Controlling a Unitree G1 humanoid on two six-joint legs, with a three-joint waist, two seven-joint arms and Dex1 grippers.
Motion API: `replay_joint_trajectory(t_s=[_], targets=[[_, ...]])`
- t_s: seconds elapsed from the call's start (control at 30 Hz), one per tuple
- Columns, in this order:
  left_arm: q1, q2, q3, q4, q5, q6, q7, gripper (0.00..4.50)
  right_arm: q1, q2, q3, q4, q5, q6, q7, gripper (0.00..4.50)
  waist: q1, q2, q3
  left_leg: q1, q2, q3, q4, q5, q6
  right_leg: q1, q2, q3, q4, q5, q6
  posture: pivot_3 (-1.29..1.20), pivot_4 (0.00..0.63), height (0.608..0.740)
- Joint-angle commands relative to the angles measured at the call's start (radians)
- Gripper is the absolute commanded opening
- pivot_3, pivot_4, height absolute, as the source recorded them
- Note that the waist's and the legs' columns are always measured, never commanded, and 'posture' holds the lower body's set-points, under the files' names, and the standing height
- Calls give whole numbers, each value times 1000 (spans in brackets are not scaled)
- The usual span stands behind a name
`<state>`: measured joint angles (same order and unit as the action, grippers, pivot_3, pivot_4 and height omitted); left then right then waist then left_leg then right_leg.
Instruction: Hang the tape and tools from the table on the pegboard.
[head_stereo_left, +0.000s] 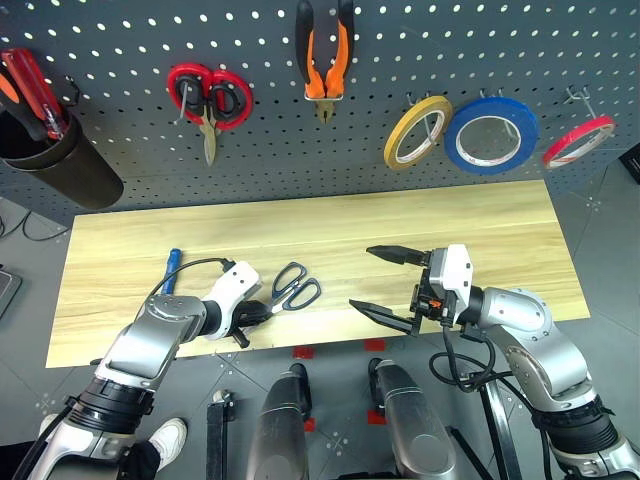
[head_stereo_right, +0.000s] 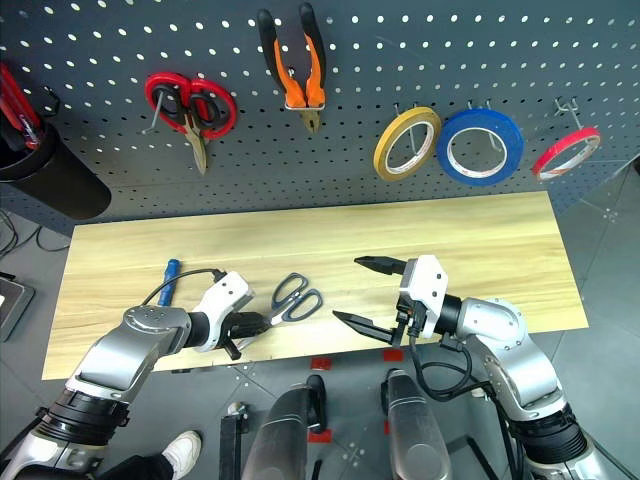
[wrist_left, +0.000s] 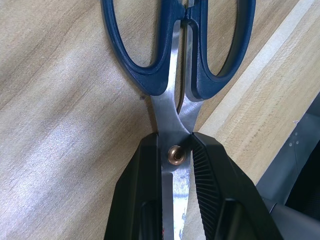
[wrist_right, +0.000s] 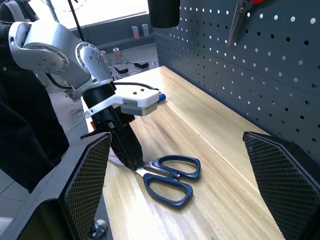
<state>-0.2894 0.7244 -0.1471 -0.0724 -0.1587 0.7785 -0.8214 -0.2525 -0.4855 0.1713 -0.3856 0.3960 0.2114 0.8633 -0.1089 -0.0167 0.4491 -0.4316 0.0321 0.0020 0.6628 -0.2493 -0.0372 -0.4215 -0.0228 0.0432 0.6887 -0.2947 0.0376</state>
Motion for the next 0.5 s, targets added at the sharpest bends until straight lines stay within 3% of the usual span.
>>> replay_joint_trajectory(t_s=[0.03, 0.5], targets=[[17, -8, 29, -2, 11, 1, 46, 546, -1, 9, -10, -11, 2, -19, 1, 4500, 0, 0, 0, 0, 0, 0, 0, 0, 0, 0, 0, 0, 0, 0, 0, -251, 499, 740], [117, -147, 235, -374, -130, 64, 219, 546, -55, 72, -43, 47, 17, -92, 10, 4500, 1, -2, -2, -2, 0, -1, 0, 0, 0, 0, 0, -1, -2, 0, 0, -203, 395, 740]])
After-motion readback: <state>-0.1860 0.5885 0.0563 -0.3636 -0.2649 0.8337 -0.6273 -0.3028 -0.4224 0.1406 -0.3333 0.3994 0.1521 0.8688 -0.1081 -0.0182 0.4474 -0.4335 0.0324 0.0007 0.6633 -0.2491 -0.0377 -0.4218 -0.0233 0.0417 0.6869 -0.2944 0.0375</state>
